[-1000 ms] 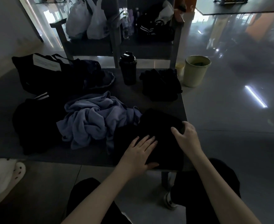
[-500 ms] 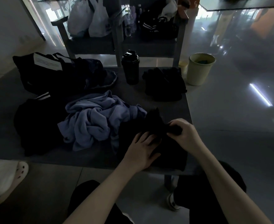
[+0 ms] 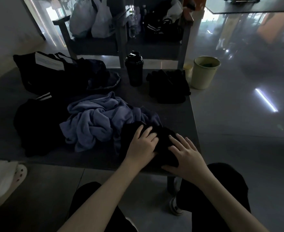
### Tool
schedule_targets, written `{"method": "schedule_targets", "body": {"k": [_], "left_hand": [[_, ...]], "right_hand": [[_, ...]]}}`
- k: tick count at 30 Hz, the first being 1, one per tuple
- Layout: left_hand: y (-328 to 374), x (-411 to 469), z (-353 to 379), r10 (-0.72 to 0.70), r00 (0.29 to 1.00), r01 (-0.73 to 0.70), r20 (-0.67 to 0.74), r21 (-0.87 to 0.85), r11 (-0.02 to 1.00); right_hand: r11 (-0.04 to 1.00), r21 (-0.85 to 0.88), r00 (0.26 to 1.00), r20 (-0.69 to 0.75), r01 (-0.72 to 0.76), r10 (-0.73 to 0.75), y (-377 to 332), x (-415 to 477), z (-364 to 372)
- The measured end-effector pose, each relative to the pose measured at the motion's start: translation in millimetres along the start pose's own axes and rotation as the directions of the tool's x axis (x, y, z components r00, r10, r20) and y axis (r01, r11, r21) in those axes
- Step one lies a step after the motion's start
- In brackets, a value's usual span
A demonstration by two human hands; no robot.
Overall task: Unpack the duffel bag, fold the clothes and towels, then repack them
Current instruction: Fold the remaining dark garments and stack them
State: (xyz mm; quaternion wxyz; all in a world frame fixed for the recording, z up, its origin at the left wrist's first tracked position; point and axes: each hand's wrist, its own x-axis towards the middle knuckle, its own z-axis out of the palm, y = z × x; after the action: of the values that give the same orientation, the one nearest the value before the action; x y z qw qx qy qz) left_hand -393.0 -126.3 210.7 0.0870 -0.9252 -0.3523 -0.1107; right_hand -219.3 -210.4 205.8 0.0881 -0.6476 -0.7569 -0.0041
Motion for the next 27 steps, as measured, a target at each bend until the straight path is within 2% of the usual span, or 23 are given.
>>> {"method": "schedule_targets", "body": {"k": [2, 4, 7, 12, 17, 19, 23, 26, 27], "left_hand": [[-1.8, -8.3, 7.6, -0.031, 0.999, 0.034, 0.039, -0.086, 0.996], [-4.2, -18.7, 14.5, -0.033, 0.999, 0.035, 0.018, -0.148, 0.988], [-9.7, -32.4, 16.7, 0.007, 0.979, 0.028, 0.204, -0.17, 0.985], [-16.2, -28.7, 4.1, 0.045, 0.947, 0.002, 0.319, -0.146, 0.989], [-17.5, -25.9, -8.4, 0.068, 0.931, -0.026, 0.358, -0.122, 0.992], [-17.2, -22.0, -11.2, 0.059, 0.938, -0.008, 0.342, -0.15, 0.989], [-19.0, -6.8, -27.8, -0.001, 0.964, 0.087, 0.265, -0.315, 0.945], [-23.2, 11.5, -45.7, -0.029, 0.959, 0.136, 0.283, -0.366, 0.921], [-24.9, 19.1, -51.1, -0.025, 0.957, 0.137, 0.289, -0.374, 0.917]], "right_hand": [[0.999, -0.053, 0.999, 0.05, 0.004, -0.002, -2.2, -6.2, 1.1], [0.995, -0.103, 0.997, 0.081, 0.016, -0.008, -4.2, -11.2, 3.9], [0.991, -0.132, 0.995, 0.096, 0.021, -0.009, -7.0, -15.1, 9.8], [0.989, -0.129, 0.996, 0.065, 0.07, -0.062, -5.1, -15.2, 5.6], [0.996, 0.011, 0.995, -0.023, 0.093, -0.093, 6.6, -9.7, 0.4], [0.997, 0.014, 0.996, -0.052, 0.076, -0.075, 4.1, -7.6, -2.9], [1.0, 0.031, 0.998, -0.058, -0.006, 0.008, -7.7, -6.1, -0.3], [0.98, 0.178, 0.986, -0.117, -0.093, 0.115, -13.2, -0.2, -15.3], [0.959, 0.245, 0.983, -0.08, -0.144, 0.168, -11.5, 3.1, -22.2]]}}
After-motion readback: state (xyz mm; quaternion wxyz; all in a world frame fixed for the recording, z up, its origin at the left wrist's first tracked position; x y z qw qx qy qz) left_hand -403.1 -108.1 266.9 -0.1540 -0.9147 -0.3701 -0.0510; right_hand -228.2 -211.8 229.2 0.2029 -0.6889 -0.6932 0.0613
